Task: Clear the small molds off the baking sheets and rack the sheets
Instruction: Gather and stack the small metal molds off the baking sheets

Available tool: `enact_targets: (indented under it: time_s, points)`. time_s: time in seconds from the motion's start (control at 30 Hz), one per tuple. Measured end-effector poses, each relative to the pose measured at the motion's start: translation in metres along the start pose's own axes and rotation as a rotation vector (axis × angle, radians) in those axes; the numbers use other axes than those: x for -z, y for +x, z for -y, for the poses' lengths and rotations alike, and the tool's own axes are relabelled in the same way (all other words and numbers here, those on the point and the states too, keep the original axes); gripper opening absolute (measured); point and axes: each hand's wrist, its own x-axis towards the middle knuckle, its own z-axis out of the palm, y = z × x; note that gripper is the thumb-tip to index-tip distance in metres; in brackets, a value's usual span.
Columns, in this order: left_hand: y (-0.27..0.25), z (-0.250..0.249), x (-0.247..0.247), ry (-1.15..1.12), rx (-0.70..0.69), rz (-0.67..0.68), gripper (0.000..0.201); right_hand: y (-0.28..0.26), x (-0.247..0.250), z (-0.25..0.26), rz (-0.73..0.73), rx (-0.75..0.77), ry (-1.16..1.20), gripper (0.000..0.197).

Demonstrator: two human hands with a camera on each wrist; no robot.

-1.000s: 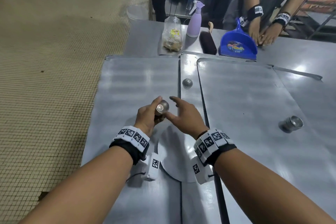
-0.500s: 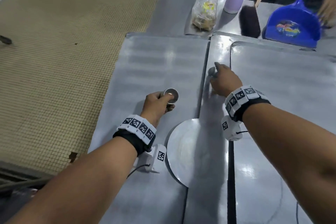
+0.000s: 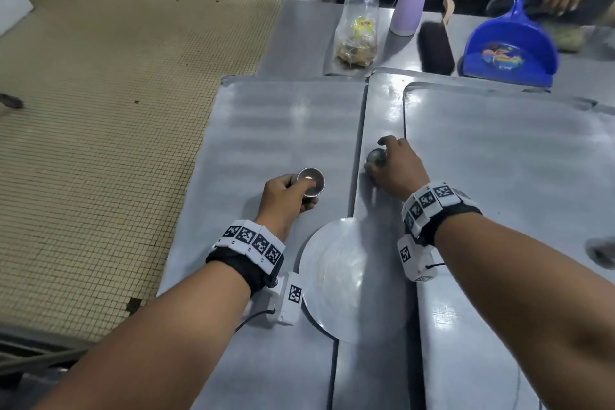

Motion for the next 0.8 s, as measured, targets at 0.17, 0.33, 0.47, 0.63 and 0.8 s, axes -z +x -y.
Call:
enact_targets:
  time_s: [0.17,0.33,0.47,0.63,0.8]
  points:
    - [-0.017,0.003,0.006,0.036,-0.002,0.046,0.010,-0.038,-0.003,-0.002,-0.023,0.023,0.011,0.018]
    - [-0.029,0.009,0.010,0.064,-0.002,0.089,0.010,-0.063,-0.002,0.000,0.043,-0.020,0.014,0.046]
    - [-0.038,0.006,0.003,0.062,-0.012,0.109,0.018,-0.084,0.011,0.006,0.046,0.001,0.007,0.046]
    - [-0.052,-0.009,-0.037,0.076,-0.050,0.168,0.014,-0.114,0.059,-0.017,-0.049,0.008,0.015,0.028]
    - [-0.075,-0.013,-0.097,0.071,-0.085,0.259,0.006,-0.144,0.121,-0.085,-0.178,-0.123,0.029,0.030]
